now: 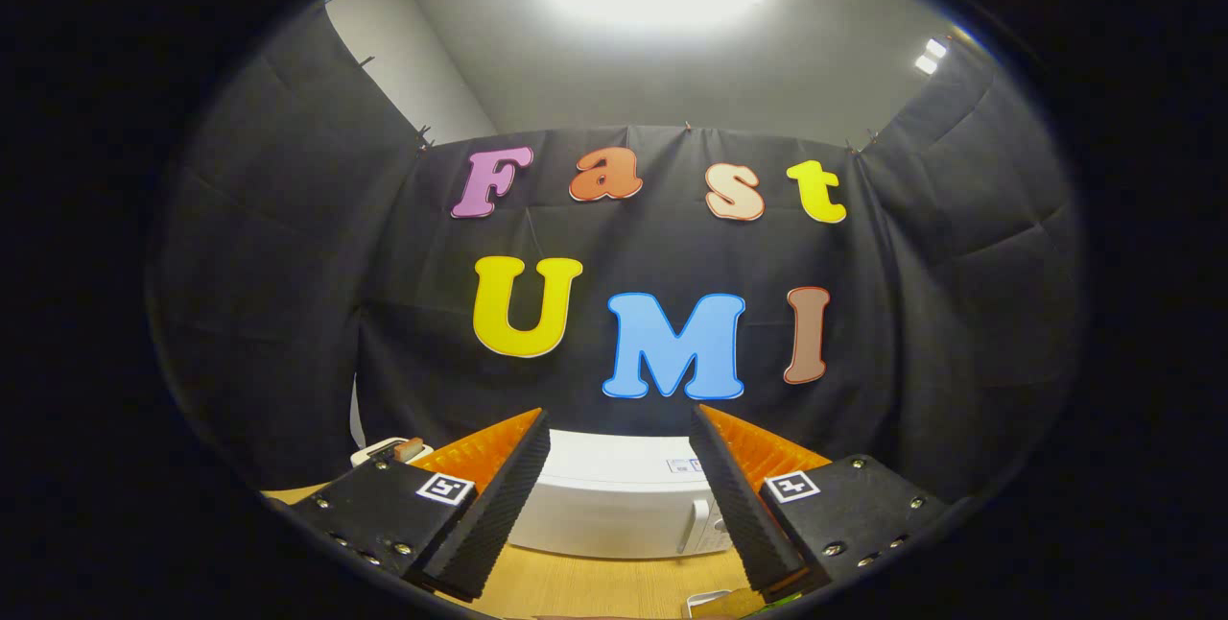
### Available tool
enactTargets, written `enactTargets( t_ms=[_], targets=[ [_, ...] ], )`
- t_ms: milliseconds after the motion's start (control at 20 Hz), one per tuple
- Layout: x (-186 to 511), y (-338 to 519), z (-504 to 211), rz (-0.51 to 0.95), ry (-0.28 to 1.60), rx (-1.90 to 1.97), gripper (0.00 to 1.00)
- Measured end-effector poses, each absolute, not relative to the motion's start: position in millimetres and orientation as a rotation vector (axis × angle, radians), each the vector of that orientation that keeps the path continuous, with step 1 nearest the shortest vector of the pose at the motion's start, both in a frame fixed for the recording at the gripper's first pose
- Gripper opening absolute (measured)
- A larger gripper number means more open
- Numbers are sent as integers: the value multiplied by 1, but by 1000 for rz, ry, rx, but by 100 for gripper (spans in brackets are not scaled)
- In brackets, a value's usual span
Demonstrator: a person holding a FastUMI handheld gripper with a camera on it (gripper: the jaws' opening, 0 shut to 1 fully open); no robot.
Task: Open the microwave, put the food inside, and close the microwave door.
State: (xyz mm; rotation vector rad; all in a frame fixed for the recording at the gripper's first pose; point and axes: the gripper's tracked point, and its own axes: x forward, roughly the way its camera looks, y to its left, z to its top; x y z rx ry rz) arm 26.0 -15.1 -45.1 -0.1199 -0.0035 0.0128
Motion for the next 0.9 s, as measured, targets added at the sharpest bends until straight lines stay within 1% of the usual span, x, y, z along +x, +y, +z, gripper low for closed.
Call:
enactTargets(
  t_ms=[250,700,900],
  targets=[
    [51,-46,-91,-10,53,-121,95],
    [120,-113,-209,-68,195,-57,95],
    [147,-138,-247,-92,221,-31,95]
  ],
)
